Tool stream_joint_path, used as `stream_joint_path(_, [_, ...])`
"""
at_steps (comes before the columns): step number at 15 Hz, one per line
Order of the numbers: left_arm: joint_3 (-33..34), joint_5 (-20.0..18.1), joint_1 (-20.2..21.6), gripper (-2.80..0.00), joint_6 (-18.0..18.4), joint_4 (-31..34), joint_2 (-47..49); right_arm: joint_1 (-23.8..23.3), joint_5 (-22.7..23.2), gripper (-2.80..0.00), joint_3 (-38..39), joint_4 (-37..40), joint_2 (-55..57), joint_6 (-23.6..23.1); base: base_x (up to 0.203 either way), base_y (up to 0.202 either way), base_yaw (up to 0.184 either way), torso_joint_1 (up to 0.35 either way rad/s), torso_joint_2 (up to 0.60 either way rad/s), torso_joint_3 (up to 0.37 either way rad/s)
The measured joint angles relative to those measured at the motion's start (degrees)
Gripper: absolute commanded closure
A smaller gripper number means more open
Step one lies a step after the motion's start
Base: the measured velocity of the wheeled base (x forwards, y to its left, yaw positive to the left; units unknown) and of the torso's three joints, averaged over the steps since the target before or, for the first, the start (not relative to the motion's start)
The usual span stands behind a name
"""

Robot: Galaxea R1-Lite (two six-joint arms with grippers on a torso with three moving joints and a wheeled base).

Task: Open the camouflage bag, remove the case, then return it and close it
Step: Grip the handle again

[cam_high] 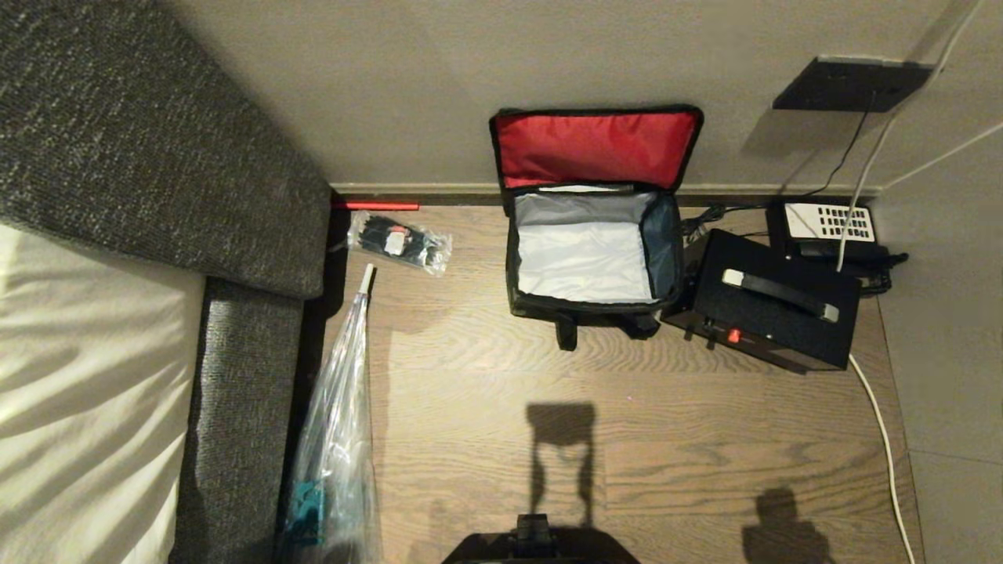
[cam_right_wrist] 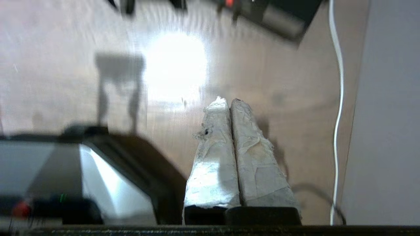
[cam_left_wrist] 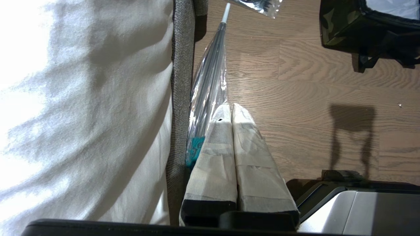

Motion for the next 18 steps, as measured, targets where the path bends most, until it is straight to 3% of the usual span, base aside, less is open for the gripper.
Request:
stream_joint_path(5, [0.00,0.00,0.00,0.00,-0.05,-0.06,0.00,0.40,-0.52,0.00,0.41,0.10,-7.13,2.23,0.000,0.000,0.000,0.000,0.00,0.000])
stream_joint_path(18, [0.00,-0.02,0.00,0.00,-0.05,-0.06,0.00,0.49,-0.52,0.00,0.41,0.10,-8.22,3.06,0.000,0.000,0.000,0.000,0.00,0.000])
